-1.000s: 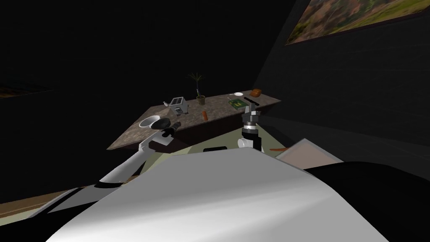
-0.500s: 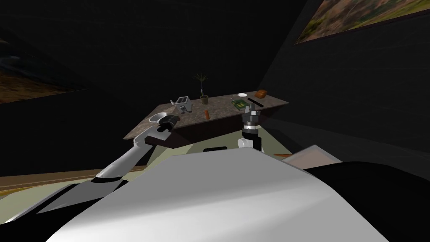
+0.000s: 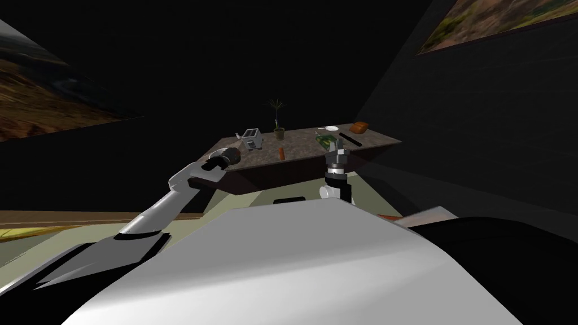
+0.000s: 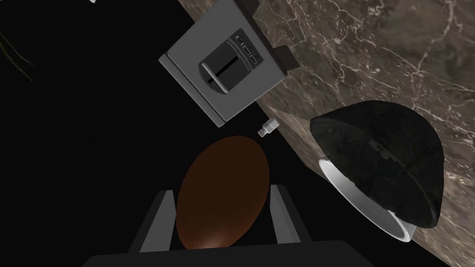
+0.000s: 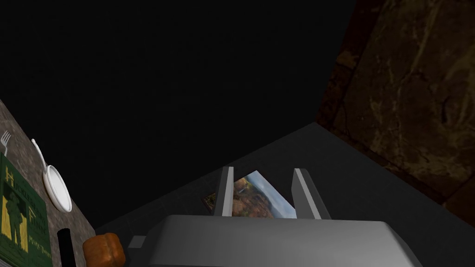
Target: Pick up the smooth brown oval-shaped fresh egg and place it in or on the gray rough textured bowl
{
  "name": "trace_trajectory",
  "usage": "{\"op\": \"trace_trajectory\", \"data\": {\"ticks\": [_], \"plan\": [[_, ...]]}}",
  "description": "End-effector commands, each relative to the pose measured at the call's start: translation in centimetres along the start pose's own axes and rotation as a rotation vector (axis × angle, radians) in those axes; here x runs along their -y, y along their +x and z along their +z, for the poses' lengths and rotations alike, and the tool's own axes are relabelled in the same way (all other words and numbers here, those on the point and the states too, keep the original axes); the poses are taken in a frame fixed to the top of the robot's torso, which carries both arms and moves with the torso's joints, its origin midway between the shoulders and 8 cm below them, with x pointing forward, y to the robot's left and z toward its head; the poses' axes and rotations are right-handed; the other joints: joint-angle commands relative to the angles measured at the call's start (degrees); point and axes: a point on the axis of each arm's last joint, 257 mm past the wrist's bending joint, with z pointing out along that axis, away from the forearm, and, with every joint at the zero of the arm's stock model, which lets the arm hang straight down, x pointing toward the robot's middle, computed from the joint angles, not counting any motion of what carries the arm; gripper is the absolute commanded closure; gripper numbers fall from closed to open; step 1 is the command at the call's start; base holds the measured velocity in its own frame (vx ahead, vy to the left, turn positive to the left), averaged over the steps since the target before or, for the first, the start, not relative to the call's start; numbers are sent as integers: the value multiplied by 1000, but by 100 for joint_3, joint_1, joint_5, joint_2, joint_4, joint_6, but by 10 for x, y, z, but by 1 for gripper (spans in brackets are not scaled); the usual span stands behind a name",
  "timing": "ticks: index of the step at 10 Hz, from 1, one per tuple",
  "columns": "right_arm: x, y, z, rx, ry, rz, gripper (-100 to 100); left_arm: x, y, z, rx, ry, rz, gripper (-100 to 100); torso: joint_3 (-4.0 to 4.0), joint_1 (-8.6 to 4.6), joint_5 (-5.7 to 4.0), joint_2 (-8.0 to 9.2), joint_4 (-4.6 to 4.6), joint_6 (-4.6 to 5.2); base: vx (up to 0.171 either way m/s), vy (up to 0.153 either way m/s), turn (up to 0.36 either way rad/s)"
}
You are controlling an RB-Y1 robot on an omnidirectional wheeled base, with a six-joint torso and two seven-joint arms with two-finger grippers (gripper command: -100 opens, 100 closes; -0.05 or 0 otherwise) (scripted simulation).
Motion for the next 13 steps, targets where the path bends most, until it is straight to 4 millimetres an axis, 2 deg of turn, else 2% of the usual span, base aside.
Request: {"op": "trace_trajectory", "data": {"ticks": [1, 4, 6, 9, 13], "plan": [[0, 0, 0, 0, 0, 0, 0, 22, -16, 0, 8, 41, -45, 100, 0, 0, 0, 0, 0, 0, 26, -4, 152], [0, 0, 0, 0, 0, 0, 0, 62, -38, -5, 18, 101, -126, 100, -4, 7, 2, -7, -2, 2, 50, 14, 174], [0, 0, 0, 0, 0, 0, 0, 70, -45, -9, 22, 90, -165, 100, -11, 19, 4, -18, -6, 4, 102, 60, 108], [0, 0, 0, 0, 0, 0, 0, 54, -41, -11, 23, 38, -169, 100, -38, 39, 14, -52, -26, 9, 103, 73, 4], [0, 0, 0, 0, 0, 0, 0, 16, -27, -15, 23, -68, -152, 100, -29, 29, 10, -35, -23, 8, 50, 56, -42]]}}
